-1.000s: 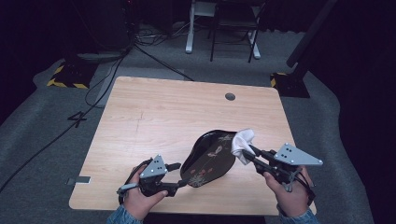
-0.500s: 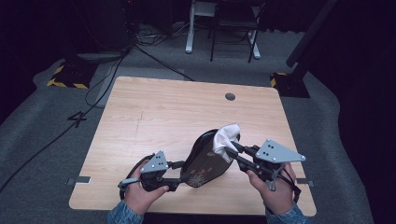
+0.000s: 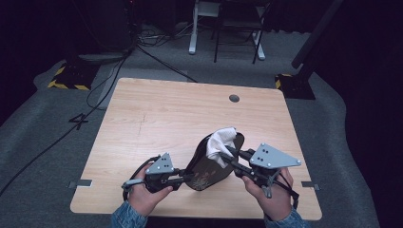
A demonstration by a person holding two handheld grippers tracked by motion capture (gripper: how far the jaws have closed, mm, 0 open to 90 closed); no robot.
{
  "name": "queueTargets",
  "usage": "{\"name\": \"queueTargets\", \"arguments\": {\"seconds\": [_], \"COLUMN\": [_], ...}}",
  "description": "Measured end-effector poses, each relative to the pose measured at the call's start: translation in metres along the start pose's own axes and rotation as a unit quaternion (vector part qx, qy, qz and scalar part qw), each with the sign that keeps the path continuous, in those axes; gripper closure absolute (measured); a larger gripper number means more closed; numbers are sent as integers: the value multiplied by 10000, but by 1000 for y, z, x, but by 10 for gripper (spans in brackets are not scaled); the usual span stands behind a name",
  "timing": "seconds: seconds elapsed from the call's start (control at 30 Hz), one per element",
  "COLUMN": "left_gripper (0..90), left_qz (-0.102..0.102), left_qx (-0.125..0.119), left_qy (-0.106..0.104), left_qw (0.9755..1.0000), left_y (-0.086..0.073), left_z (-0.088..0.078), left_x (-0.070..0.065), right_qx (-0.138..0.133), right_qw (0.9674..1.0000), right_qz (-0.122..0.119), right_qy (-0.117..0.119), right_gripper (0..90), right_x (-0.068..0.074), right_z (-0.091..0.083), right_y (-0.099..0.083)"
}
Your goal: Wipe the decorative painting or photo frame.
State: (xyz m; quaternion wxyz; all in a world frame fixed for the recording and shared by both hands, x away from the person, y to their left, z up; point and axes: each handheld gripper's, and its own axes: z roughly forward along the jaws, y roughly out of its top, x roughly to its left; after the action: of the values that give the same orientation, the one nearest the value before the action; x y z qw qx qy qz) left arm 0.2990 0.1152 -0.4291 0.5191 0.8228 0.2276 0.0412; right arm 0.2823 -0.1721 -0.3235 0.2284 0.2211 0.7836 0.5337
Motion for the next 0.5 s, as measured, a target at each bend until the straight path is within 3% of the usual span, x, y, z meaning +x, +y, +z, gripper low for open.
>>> {"name": "queueTargets", "arguments": {"seconds": [0.23,0.5], "left_gripper": [778,778], "left_qz": [0,-20], "left_qx": [52,81], "left_qy": [-20,-10], "left_qw": [10000,10000], "left_y": [1,1], "left_z": [0,-1], "left_x": [1,1], "right_qx": [86,211], "right_qw": [10000,9993], "right_qz": [-32,-120], "right_qy": [38,268], "right_gripper": [761,761], "right_x": [4,16], "right_z": [8,21], "right_y": [0,2]}}
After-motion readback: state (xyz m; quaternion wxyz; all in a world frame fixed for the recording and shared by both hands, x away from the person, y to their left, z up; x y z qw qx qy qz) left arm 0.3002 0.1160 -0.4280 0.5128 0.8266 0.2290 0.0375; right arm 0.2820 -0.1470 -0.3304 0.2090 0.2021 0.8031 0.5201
